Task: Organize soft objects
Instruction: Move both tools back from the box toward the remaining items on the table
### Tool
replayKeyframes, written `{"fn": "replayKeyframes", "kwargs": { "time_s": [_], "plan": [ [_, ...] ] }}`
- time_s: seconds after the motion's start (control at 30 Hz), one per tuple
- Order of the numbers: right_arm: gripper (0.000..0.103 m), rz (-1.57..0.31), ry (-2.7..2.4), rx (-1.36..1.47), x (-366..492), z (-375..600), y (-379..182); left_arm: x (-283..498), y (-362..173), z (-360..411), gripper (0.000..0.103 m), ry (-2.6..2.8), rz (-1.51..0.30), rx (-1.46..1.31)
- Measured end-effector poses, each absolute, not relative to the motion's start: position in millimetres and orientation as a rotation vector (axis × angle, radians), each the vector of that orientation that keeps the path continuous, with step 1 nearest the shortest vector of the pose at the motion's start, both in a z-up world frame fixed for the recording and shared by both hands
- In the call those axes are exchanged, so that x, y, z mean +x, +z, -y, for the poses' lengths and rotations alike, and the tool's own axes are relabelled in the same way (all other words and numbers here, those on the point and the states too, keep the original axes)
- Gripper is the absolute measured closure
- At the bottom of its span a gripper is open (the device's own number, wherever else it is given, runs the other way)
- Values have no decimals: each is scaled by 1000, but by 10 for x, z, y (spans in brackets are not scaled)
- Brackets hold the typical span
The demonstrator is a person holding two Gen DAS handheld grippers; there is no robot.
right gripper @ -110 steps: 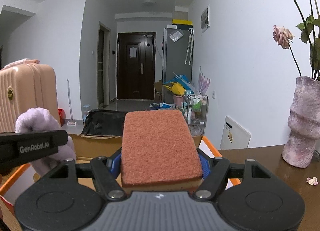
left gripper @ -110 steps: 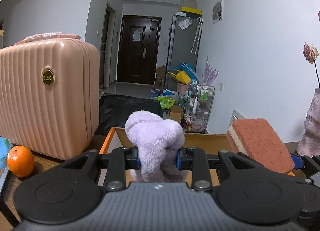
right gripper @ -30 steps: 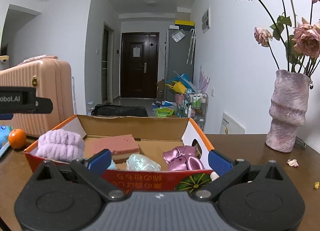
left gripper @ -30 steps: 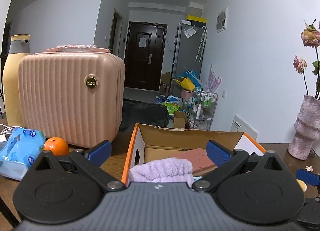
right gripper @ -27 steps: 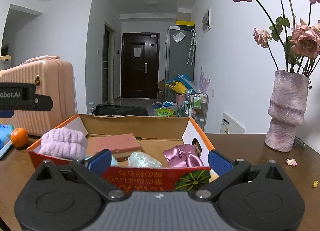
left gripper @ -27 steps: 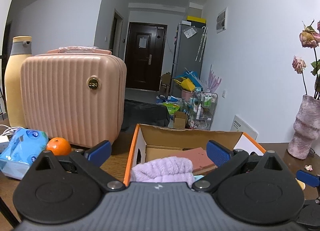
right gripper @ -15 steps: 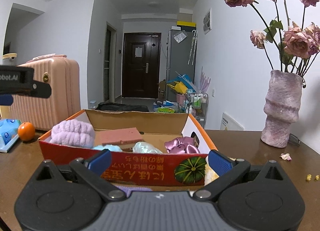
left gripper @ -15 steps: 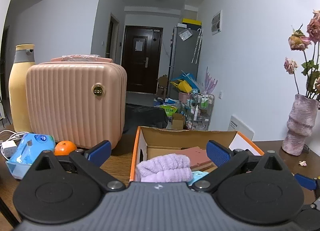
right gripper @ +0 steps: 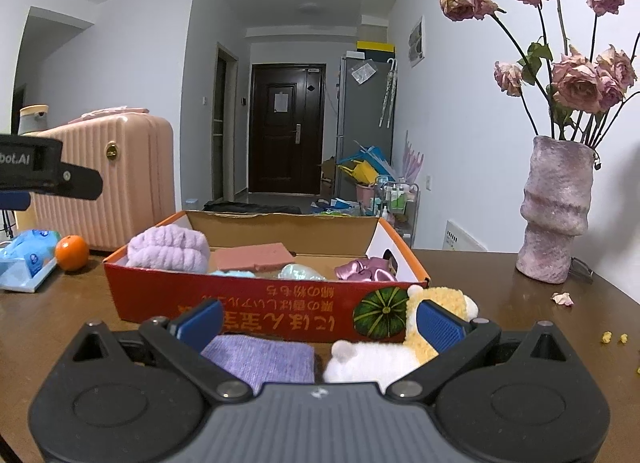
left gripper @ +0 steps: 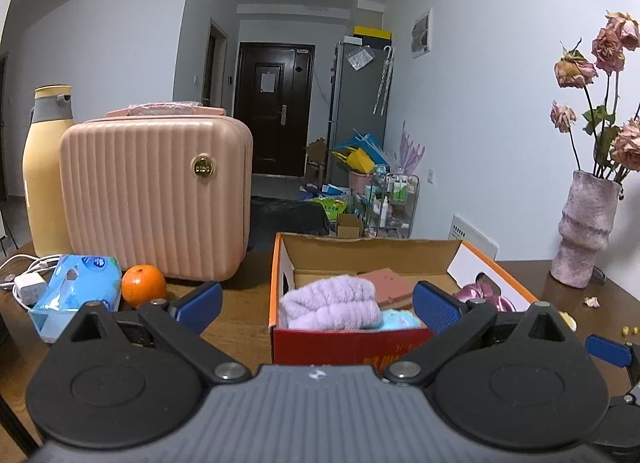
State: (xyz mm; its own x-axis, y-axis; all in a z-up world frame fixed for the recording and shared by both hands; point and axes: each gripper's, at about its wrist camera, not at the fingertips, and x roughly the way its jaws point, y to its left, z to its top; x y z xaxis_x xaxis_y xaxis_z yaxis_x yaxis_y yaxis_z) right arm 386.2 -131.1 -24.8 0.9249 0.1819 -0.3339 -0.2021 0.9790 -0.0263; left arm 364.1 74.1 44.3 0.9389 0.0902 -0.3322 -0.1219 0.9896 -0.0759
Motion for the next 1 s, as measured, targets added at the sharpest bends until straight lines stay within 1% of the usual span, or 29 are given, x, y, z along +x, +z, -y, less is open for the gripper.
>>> {"fn": "replayKeyframes", "kwargs": {
  "time_s": [1.0],
  "plan": [
    [0, -338, 255, -88, 2935, 1323, -261, 2844, 236, -762, 0, 109, -414, -61]
  ]
}}
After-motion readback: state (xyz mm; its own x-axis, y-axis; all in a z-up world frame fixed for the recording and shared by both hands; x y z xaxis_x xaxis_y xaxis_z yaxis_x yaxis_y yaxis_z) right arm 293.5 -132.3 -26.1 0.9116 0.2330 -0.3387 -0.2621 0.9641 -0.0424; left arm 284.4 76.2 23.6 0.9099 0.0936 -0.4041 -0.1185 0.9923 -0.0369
